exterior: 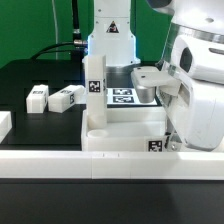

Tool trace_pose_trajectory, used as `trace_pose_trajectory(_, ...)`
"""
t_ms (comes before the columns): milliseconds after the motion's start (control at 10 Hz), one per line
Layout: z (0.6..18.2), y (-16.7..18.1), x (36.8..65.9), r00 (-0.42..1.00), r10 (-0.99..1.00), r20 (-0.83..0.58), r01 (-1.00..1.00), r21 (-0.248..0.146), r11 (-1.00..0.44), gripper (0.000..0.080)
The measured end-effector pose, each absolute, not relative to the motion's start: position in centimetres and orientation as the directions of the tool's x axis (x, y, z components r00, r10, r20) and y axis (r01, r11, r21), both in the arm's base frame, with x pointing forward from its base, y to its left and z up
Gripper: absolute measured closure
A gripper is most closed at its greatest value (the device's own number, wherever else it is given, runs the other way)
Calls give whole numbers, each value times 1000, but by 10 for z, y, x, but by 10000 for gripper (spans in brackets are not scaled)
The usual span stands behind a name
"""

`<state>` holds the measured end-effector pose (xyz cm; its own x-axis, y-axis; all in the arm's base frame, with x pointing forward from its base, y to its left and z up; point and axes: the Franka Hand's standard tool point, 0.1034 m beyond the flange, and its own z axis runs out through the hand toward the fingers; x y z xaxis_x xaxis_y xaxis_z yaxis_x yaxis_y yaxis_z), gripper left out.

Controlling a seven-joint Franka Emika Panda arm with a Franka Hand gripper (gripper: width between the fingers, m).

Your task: Assemble desk

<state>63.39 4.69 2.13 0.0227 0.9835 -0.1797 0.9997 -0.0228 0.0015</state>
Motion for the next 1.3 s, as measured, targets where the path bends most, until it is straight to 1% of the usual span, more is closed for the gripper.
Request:
trace_pose_trajectory(300, 26, 49, 636, 32, 983, -181, 999, 3, -32, 726)
trace_pose_trajectory(400, 28, 47, 632, 34, 981, -189, 999, -22, -39, 553)
trace_pose_trajectory(500, 31, 46, 627, 36, 980, -198, 998, -48, -46, 553)
trace_pose_trajectory(600, 36, 44, 623, 38, 978, -205, 996, -69, -53, 352)
trace_pose_trajectory(700, 47, 41, 627, 45, 978, -204, 997, -57, -58, 227)
trace_pose_trajectory(800, 61, 31, 627, 57, 977, -207, 996, -56, -70, 165)
trace_pose_trajectory(1100, 93, -13, 626, 106, 970, -221, 991, -53, -121, 154)
trace_pose_trajectory(1200, 94, -21, 626, 119, 967, -224, 990, -54, -134, 151)
trace_pose_trajectory(1300, 93, -20, 625, 118, 968, -223, 989, -56, -134, 151)
